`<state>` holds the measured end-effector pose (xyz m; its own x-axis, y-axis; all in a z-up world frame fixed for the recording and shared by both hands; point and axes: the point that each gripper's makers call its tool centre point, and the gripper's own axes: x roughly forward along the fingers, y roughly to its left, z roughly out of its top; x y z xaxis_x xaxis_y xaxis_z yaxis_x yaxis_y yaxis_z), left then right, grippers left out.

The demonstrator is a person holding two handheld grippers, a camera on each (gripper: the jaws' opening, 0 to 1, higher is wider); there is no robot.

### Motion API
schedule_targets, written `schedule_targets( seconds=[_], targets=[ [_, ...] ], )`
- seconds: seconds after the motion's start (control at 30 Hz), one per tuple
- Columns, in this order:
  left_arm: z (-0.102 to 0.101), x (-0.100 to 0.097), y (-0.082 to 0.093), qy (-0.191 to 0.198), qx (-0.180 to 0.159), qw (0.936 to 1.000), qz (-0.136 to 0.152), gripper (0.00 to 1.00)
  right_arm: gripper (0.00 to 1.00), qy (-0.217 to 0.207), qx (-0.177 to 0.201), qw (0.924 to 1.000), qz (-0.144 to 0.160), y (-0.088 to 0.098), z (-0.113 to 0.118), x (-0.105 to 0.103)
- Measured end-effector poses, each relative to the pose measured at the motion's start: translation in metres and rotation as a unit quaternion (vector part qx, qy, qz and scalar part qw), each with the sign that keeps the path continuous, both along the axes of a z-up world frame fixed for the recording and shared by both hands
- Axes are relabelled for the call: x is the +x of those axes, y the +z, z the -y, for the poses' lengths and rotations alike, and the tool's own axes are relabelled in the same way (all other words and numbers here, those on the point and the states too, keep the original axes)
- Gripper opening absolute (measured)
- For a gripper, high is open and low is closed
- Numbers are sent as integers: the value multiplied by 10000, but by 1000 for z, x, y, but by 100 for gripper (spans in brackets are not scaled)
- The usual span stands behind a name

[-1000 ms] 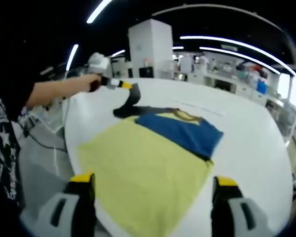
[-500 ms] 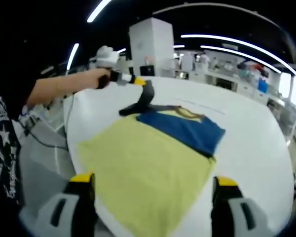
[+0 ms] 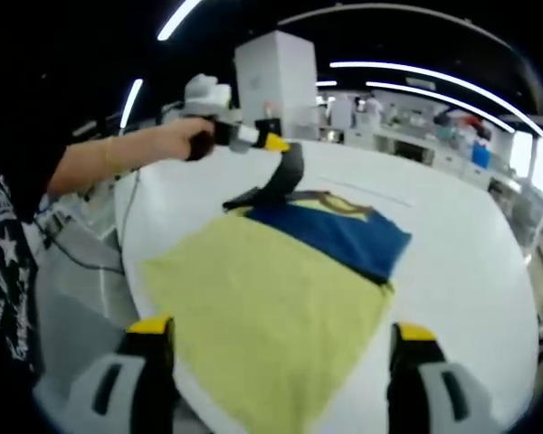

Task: Fold the garment on the visible template until the final outline fits inside the template.

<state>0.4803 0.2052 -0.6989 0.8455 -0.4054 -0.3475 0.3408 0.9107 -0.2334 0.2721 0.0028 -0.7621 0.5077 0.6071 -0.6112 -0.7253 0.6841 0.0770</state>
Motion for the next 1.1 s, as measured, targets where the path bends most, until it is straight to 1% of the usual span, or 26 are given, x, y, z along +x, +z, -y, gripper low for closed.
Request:
schedule_targets(
  seconds=[0.1, 0.13, 0.4, 0.53, 0.7, 0.9, 1.1],
  targets=[
    [8, 1, 1, -62, -31, 10000, 3, 0, 99, -24, -4, 10000, -5, 0, 1, 0],
    [15, 1, 2, -110, -38, 9999, 19, 0, 99, -33, -8, 10000, -13, 1, 2, 0],
    [47, 2, 6, -335, -100, 9994, 66, 0, 99, -80, -36, 10000, -27, 0, 4, -3],
    [58, 3, 6, -408, -120, 9991, 74, 0, 99, -100, -59, 9999, -51, 0, 6, -4],
    [78, 1, 1, -566, -161, 9983, 36, 0, 99, -151, -9, 9999, -64, -1, 9, -3],
    [92, 0, -6, -660, -217, 9976, -14, 0, 99, -180, -10, 9998, -77, -3, 11, -3],
    [109, -3, -13, -789, -197, 9967, -72, 0, 99, -237, -6, 9997, -102, -5, 15, -5]
  ],
)
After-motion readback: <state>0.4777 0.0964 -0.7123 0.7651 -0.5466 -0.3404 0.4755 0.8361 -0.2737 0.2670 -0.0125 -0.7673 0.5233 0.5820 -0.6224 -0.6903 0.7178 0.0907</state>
